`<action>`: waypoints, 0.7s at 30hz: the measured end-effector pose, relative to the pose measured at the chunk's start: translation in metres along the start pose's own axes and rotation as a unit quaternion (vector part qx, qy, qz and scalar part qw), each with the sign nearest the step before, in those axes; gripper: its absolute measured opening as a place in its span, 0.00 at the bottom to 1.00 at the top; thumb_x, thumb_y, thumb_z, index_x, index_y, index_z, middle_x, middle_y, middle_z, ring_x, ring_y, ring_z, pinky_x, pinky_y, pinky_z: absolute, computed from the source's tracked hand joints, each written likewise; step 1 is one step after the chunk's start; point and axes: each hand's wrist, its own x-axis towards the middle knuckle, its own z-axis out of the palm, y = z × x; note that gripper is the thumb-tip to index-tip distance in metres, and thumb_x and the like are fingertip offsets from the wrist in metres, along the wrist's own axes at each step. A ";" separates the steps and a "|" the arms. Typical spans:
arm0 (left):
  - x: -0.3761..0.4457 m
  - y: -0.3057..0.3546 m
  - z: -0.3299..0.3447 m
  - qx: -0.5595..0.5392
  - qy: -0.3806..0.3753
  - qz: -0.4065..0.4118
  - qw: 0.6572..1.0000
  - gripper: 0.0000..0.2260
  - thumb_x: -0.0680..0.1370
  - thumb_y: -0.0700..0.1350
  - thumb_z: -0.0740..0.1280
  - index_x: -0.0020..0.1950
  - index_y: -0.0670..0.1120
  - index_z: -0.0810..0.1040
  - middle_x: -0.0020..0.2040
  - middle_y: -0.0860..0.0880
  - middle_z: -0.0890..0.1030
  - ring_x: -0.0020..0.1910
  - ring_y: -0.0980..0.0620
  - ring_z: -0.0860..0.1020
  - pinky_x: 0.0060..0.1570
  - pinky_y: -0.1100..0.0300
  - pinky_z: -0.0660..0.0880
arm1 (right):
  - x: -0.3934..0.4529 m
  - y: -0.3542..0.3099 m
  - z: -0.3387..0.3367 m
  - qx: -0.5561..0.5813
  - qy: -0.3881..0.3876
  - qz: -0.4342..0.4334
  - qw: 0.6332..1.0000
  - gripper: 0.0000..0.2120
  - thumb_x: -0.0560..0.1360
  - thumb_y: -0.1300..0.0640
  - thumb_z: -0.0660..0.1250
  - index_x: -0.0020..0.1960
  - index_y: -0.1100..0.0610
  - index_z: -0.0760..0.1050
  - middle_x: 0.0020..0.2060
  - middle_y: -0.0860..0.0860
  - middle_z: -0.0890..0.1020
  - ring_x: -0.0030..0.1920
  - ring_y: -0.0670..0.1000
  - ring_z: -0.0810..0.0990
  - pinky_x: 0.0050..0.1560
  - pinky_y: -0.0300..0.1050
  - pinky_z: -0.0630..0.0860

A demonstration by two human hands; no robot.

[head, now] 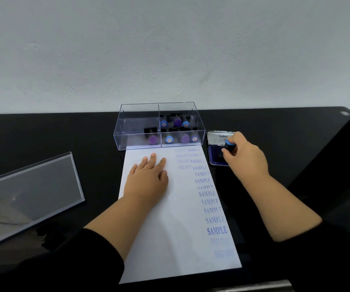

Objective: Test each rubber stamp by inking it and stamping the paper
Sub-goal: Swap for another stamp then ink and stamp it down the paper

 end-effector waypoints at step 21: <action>-0.022 0.001 0.007 0.014 0.003 0.001 1.000 0.22 0.83 0.51 0.46 0.78 0.56 0.49 0.79 0.53 0.45 0.77 0.53 0.44 0.73 0.55 0.40 | -0.026 -0.004 0.005 0.002 0.030 -0.020 0.999 0.08 0.77 0.57 0.62 0.56 0.58 0.70 0.41 0.54 0.78 0.38 0.54 0.73 0.37 0.46 0.71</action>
